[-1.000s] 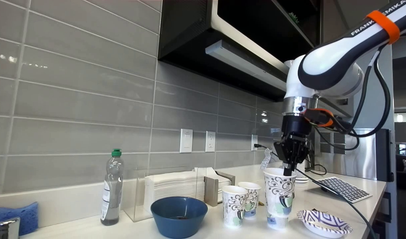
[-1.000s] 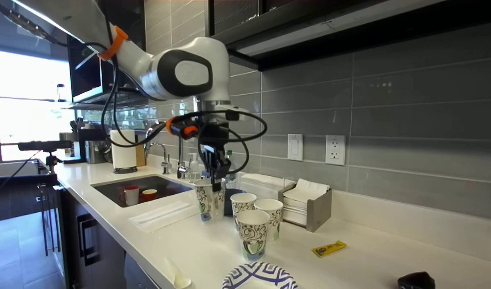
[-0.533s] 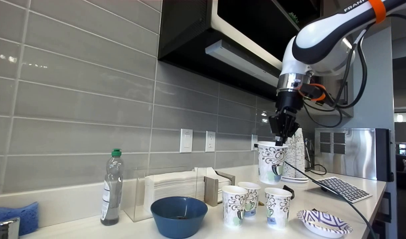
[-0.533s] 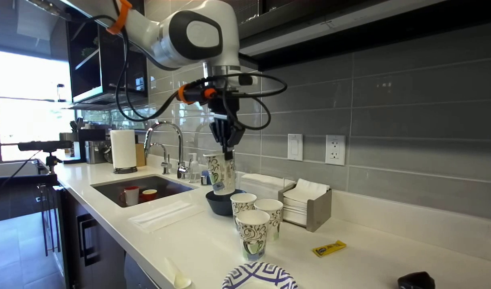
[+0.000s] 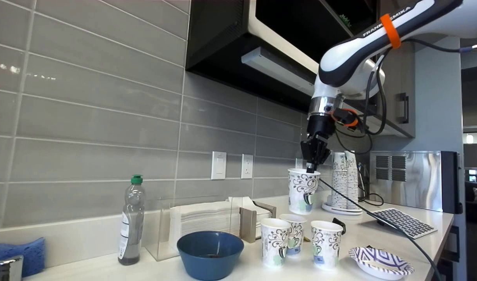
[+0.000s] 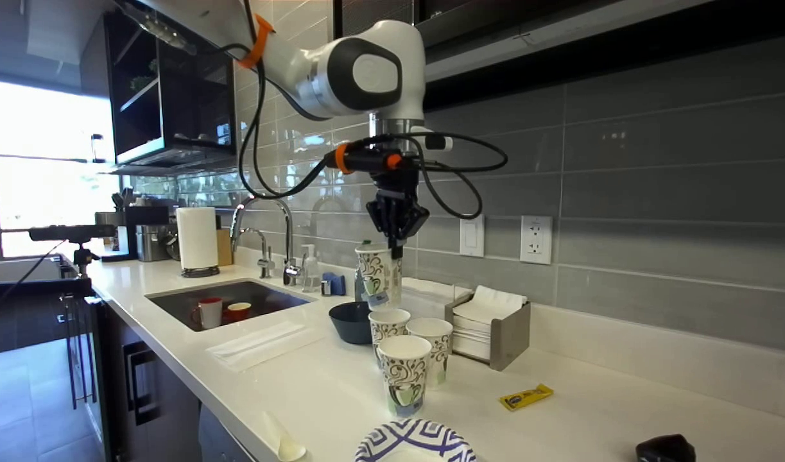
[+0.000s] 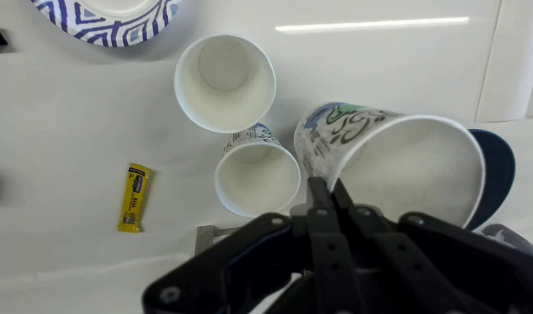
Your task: Put the left cup on the furthest two cups, then stack the closest cup in the top cup
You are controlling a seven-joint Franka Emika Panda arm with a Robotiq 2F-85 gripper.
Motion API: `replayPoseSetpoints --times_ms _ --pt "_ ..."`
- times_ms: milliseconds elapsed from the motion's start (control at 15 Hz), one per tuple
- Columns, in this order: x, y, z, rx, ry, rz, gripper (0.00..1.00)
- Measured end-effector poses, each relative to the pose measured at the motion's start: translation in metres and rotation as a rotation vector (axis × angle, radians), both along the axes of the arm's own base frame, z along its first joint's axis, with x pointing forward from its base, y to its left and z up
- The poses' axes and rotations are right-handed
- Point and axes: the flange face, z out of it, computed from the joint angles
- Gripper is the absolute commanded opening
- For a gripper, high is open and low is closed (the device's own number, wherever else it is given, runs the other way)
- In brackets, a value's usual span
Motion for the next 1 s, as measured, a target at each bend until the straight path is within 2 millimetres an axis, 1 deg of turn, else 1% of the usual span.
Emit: replayPoseSetpoints --times_ms 200,333,800,1000 --pt "0.017 0.001 -0.013 0.004 0.032 0.029 0.01" --pt "0.025 0.001 -0.017 0.004 0.048 0.036 0.01" --pt "0.044 -0.007 -0.013 0.001 0.054 0.036 0.01" --pt "0.050 -0.010 -0.016 0.005 0.056 0.037 0.01"
